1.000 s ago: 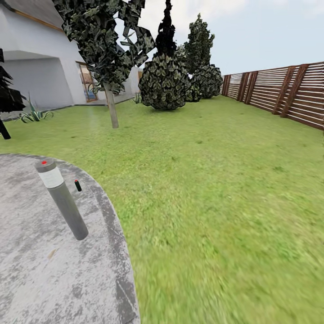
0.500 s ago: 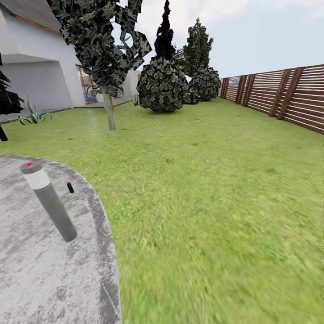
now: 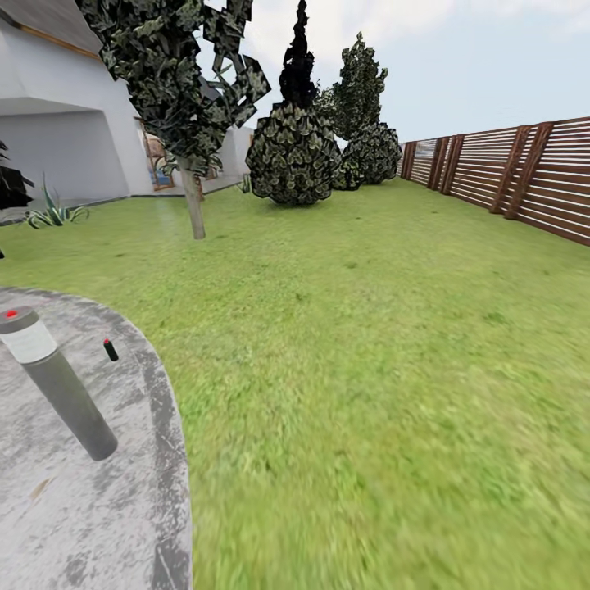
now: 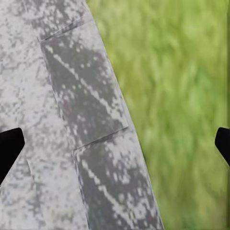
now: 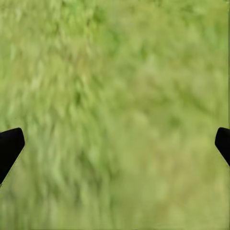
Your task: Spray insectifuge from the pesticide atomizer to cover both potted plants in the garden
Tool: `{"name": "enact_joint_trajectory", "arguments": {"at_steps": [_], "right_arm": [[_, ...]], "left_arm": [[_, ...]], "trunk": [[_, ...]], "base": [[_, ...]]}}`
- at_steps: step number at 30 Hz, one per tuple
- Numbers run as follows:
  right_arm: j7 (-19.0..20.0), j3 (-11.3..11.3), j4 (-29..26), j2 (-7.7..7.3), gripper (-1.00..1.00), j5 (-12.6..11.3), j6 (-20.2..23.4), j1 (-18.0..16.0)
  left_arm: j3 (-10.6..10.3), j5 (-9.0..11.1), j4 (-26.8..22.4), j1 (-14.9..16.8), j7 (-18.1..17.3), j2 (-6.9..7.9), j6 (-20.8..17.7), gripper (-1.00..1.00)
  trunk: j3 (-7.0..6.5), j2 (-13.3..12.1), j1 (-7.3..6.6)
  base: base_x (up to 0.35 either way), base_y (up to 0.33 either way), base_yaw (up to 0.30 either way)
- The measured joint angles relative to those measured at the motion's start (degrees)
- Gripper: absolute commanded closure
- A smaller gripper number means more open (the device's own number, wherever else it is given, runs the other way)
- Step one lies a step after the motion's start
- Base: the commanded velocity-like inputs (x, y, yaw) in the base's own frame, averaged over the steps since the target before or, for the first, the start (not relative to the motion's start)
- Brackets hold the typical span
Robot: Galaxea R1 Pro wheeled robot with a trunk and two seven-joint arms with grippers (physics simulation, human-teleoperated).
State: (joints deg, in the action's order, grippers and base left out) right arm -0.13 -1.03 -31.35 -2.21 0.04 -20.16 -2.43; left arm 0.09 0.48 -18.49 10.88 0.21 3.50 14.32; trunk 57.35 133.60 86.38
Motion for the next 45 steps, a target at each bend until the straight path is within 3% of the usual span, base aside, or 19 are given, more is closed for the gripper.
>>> {"name": "enact_joint_trajectory", "arguments": {"at_steps": [17,38,45], "right_arm": [[0.24,0.33,0.27,0.0,-1.0,0.18,-0.67,0.0],[0.21,0.39,0.39,0.0,-1.0,0.19,-0.67,-0.01],[0.21,0.38,0.37,0.0,-1.0,0.19,-0.67,0.0]], "left_arm": [[0.06,0.01,-0.01,-0.01,0.03,0.01,0.0,-1.0],[0.06,0.0,-0.02,-0.02,0.03,0.02,-0.01,-1.0],[0.03,0.0,0.0,0.0,0.03,0.01,0.0,-1.0]], "trunk": [[0.0,0.0,0.0],[0.0,0.0,0.0],[0.0,0.0,0.0]], "base": [[0.303,-0.109,0.011],[0.303,-0.108,0.251],[0.303,-0.108,0.052]]}}
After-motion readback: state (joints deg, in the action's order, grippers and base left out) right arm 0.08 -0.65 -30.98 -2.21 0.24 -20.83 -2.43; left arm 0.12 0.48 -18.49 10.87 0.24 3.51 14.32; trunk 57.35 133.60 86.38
